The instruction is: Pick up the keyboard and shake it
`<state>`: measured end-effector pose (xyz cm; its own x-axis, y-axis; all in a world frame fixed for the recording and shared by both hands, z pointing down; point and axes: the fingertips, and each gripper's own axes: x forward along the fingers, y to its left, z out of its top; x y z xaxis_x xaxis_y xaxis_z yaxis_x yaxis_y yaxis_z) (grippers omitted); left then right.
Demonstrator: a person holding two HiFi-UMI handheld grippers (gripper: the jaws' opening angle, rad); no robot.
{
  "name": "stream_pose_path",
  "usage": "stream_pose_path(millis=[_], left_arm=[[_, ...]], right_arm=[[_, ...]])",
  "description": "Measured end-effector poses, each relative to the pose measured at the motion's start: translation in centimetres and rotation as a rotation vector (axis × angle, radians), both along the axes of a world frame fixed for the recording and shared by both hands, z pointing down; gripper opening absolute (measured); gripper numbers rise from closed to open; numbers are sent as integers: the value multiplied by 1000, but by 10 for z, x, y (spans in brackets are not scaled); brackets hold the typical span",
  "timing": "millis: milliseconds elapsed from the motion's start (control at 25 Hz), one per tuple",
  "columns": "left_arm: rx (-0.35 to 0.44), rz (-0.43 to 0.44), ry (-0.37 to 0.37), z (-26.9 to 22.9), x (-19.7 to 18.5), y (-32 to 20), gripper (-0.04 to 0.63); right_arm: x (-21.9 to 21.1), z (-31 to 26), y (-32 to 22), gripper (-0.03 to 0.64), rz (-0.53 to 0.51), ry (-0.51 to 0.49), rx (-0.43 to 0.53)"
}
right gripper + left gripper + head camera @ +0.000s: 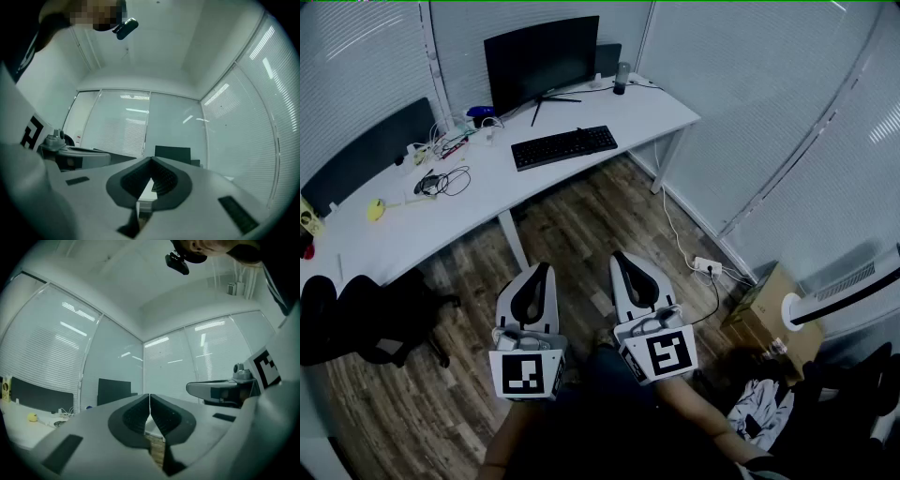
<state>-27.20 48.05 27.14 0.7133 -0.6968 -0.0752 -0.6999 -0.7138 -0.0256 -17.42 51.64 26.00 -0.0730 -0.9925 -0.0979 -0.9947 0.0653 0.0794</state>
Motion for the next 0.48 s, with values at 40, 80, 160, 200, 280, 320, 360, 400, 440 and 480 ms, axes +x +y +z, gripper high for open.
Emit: stream_pose_path(millis=[40, 80, 160, 200, 280, 320, 360, 400, 440, 480], left_arm=[[-2, -3, 0, 0, 3, -4, 28], [-4, -5, 0, 1, 6, -9, 28], [-6, -4, 0, 4, 13, -18, 28], [-9, -3, 0, 7, 17, -24, 28], [-25, -6, -3, 13, 25, -38, 28], [-31, -9, -5, 16, 29, -47, 29], [-35, -14, -7, 19, 33, -57, 29], [-35, -19, -7, 20, 38, -68, 29], [-34, -23, -6, 21, 43, -80, 29], [-32, -27, -4, 21, 48, -93, 29]], right_arm=[[3, 1, -4, 26, 0, -3, 1], [7, 2, -9, 26, -1, -6, 2], [13, 4, -19, 26, -6, -17, 6], [18, 6, -25, 28, -9, -24, 7], [27, 9, -41, 28, -14, -32, 6], [32, 12, -51, 28, -19, -31, 5], [37, 14, -62, 28, -24, -31, 4], [43, 16, -74, 28, -29, -33, 4], [48, 17, -86, 29, -36, -34, 4], [55, 19, -99, 28, -43, -33, 4]])
